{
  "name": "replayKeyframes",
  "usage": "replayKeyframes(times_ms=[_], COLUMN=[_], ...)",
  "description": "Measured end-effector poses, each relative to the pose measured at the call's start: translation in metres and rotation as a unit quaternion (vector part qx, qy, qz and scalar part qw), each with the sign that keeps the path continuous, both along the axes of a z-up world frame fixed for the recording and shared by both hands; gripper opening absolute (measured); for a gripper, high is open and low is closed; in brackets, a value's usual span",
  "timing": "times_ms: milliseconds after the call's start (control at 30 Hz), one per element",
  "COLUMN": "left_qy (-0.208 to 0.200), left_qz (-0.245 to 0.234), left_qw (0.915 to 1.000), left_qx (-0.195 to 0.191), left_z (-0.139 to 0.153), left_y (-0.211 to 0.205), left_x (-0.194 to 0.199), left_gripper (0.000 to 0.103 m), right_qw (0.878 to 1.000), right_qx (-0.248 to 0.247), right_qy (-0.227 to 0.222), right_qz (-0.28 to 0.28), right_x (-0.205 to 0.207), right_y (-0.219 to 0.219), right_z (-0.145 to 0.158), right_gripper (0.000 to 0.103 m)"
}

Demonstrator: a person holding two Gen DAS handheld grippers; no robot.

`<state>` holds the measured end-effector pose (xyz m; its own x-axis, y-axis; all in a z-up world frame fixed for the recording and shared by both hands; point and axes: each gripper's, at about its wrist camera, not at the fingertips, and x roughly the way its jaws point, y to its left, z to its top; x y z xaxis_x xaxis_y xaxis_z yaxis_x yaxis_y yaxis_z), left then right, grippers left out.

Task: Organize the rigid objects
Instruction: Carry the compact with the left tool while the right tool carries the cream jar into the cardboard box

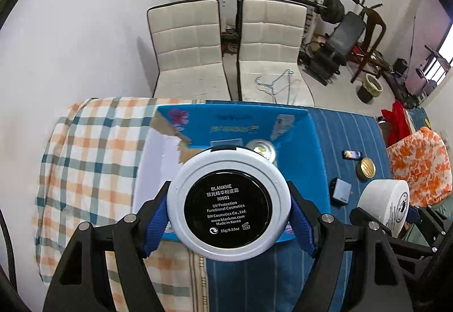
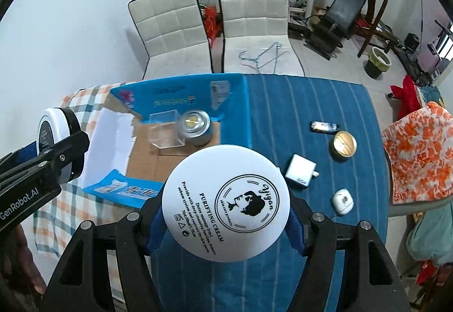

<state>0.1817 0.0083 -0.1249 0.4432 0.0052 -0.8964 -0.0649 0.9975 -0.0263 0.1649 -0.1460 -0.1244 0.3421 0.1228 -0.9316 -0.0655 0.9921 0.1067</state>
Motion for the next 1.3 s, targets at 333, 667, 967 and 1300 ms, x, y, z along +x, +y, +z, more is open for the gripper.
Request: replayKeyframes(times_ms=[333, 667, 967, 1300], left_qy=[0.028, 0.13, 0.189, 0.206], left_qz=[0.009, -0.002, -0.001, -0.035], left_qw=[0.9995, 0.9909, 0.9801, 0.9756], left_qx=[0.005, 0.035, 0.061, 0.067], left_z=[-0.033, -0.153, -0.215, -0.232], left_y=[0.041, 0.062, 0.077, 0.06], left_x=[0.015, 0.085, 0.125, 0.142], left_gripper=[0.073, 0.073, 0.073, 0.073], right_qw=[1.0, 0.993, 0.987, 0.981], right_qx=[0.008, -0.019, -0.056, -0.049], right_qy=[0.026, 0.112, 0.152, 0.186], right_qz=[-0.012, -0.029, -0.004, -0.016], right_x=[0.018, 0.076, 0.103, 0.126], right_y=[0.023, 0.05, 0.077, 0.086], right_z=[-0.032, -0.143, -0.202, -0.241], right_gripper=[0.071, 0.071, 0.071, 0.071])
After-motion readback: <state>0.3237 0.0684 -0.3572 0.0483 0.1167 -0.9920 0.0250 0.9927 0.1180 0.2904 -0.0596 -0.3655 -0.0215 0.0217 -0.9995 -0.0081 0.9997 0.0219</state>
